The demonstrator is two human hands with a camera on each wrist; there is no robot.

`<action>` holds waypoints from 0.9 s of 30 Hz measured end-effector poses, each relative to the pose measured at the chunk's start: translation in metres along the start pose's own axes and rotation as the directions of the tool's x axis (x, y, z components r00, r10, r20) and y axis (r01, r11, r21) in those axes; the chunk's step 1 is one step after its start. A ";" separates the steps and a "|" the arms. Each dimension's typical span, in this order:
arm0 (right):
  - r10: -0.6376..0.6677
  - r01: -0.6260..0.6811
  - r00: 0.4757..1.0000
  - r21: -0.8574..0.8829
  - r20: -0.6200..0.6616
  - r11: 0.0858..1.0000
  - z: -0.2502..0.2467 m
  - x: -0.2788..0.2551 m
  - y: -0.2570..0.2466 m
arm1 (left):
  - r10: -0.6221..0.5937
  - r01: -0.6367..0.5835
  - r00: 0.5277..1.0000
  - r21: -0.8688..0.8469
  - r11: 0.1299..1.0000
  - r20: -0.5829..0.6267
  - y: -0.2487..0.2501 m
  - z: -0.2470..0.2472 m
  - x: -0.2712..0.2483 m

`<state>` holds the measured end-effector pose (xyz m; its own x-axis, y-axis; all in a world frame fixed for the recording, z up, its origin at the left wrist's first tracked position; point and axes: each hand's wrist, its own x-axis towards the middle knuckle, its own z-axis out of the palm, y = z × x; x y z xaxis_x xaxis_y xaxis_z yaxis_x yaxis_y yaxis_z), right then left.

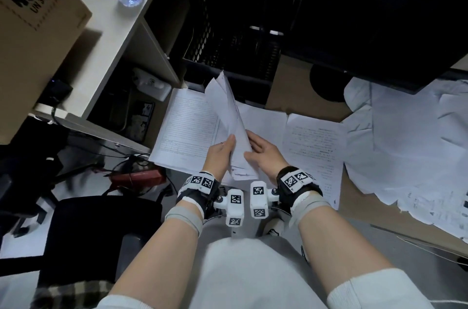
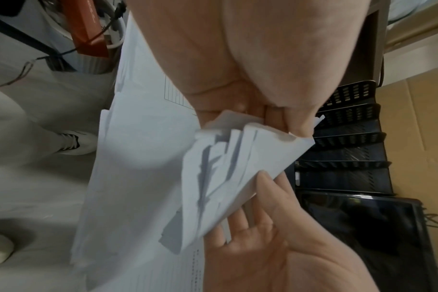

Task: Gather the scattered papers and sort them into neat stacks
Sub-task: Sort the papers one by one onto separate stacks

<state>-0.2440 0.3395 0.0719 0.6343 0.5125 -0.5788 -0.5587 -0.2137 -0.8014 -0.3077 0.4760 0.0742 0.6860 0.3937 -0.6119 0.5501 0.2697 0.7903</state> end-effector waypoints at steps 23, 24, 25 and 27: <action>-0.026 0.014 0.994 0.110 0.104 0.994 -0.016 -0.034 -0.020 | 0.069 -0.057 0.989 -0.088 0.994 0.134 0.006 0.015 -0.006; -0.026 0.015 0.994 0.108 0.108 0.994 -0.017 -0.033 -0.019 | 0.081 -0.074 0.989 -0.059 0.995 0.124 0.007 0.015 -0.006; -0.023 0.011 0.993 0.111 0.113 0.994 -0.017 -0.032 -0.018 | 0.096 -0.093 0.989 -0.032 0.995 0.112 0.008 0.016 -0.007; -0.004 -0.010 0.995 0.137 0.100 0.990 -0.016 -0.030 -0.017 | 0.108 -0.108 0.990 0.001 0.994 0.091 0.007 0.015 -0.005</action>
<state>-0.2448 0.3144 0.1007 0.5799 0.5943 -0.5573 -0.6328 -0.1023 -0.7675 -0.3004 0.4627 0.0825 0.7816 0.3390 -0.5236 0.4733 0.2244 0.8518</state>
